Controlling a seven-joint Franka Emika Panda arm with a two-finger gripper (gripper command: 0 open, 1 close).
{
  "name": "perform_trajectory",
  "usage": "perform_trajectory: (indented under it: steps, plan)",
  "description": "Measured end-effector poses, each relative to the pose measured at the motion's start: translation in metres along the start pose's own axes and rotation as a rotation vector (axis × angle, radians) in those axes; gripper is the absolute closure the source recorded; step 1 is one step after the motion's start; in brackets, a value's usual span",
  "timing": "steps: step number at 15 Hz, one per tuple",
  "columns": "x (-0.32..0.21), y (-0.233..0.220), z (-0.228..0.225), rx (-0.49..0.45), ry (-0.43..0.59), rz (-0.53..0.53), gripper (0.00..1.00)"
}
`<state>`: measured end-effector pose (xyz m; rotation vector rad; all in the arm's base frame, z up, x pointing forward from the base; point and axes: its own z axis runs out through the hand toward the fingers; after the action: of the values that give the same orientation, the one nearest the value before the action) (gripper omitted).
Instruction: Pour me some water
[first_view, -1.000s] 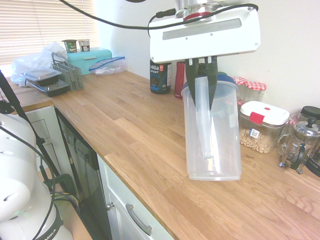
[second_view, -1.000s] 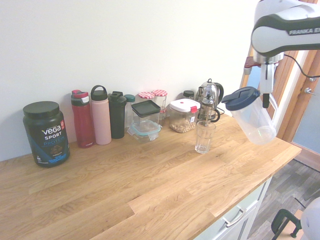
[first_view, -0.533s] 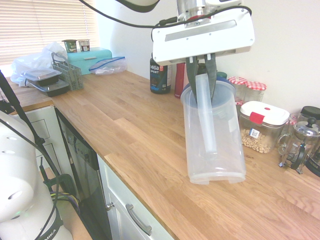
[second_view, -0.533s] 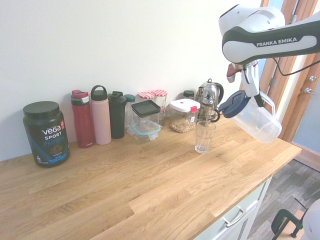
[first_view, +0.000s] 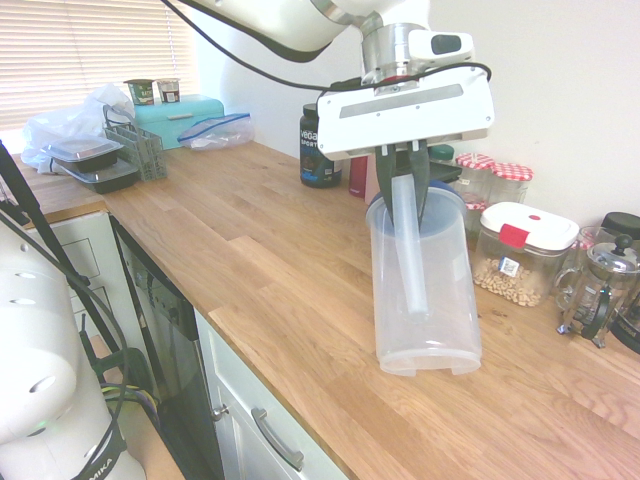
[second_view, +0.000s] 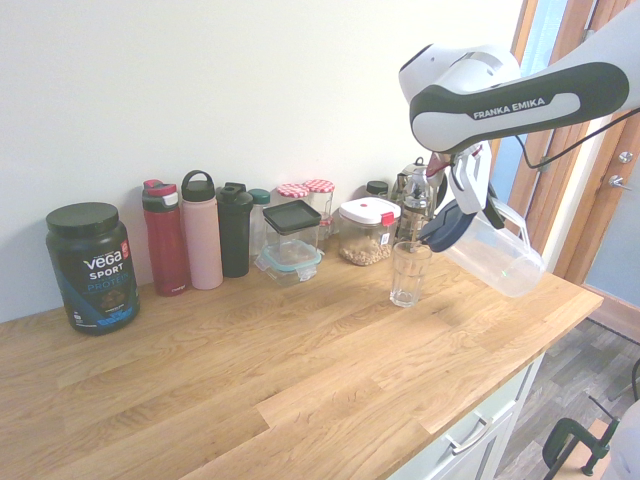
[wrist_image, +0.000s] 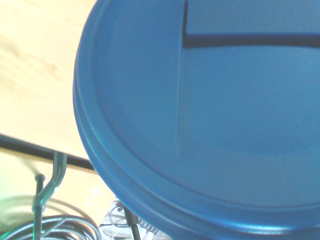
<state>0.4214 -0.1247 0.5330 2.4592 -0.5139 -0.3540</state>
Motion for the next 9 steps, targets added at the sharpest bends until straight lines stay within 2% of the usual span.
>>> perform_trajectory:
  steps: [4,6,9]
  plan:
    - [0.0012,-0.0019,-0.0006,-0.011,0.007,0.01,1.0]
    - [0.0051,-0.0028,-0.0029,0.006,0.041,0.028,1.0]
    - [0.0007,0.0062,-0.0077,0.131,0.093,0.028,1.0]
